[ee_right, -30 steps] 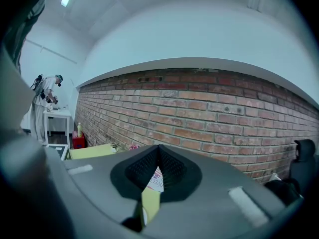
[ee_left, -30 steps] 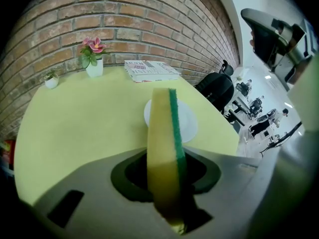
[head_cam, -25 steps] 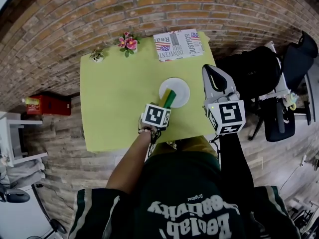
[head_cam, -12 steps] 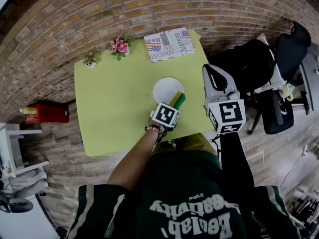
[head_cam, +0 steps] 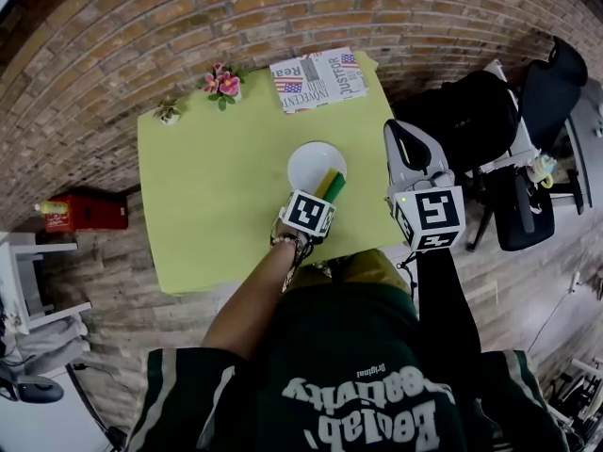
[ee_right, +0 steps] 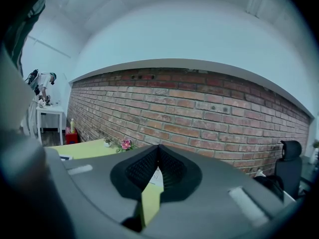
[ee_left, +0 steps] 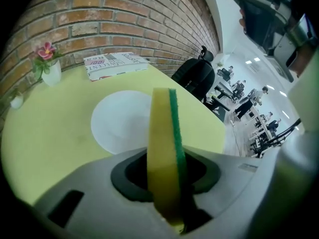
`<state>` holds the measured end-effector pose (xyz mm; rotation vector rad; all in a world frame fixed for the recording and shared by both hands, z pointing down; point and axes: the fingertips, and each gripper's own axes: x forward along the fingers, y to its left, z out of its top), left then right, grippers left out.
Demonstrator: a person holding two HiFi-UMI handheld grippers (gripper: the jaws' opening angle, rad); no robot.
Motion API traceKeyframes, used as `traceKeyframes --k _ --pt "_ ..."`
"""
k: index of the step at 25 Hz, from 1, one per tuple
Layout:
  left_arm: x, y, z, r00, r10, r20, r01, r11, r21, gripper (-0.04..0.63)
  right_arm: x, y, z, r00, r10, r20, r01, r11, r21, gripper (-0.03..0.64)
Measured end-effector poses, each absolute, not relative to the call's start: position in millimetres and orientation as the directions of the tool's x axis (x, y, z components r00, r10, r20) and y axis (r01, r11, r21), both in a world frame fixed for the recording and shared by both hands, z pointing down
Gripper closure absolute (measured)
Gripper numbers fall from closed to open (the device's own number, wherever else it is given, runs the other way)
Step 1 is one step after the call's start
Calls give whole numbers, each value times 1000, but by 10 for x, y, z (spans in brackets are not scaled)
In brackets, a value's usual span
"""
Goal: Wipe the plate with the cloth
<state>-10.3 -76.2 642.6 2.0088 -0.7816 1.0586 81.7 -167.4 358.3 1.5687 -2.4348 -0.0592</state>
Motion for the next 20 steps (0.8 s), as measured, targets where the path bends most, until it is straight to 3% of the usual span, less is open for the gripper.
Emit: traceKeyframes --k 20 --pt "-1064 -722 6443 399 -266 878 -876 -394 279 456 200 -1731 3584 -501 -848 173 -834 527 166 603"
